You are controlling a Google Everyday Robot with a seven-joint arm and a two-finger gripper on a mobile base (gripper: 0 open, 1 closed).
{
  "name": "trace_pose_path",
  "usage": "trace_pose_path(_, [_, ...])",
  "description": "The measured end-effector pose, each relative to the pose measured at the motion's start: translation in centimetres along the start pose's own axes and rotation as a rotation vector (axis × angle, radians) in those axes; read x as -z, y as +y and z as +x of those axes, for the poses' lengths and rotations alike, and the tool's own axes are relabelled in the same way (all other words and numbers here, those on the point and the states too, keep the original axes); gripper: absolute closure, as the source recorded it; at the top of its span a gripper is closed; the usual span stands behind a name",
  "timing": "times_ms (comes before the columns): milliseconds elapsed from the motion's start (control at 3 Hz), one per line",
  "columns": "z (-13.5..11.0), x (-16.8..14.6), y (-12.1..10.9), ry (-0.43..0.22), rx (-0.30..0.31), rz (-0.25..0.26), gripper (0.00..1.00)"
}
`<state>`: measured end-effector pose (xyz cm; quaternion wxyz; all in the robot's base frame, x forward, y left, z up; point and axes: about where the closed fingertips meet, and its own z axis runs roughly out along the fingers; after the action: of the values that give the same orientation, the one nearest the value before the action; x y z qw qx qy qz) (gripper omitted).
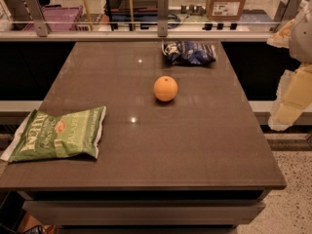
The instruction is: Pick green jalapeno chip bag
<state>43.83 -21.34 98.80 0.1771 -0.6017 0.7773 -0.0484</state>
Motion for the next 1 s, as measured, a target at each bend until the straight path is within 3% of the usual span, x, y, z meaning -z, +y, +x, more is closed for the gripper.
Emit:
trace_pose_path(667, [-0.3, 0.1, 0.0, -0.018, 0.000, 0.008, 0.00])
trace_pose_path(1000, [-1.5, 0.0, 0.4, -0.081, 0.006, 0.000, 0.00])
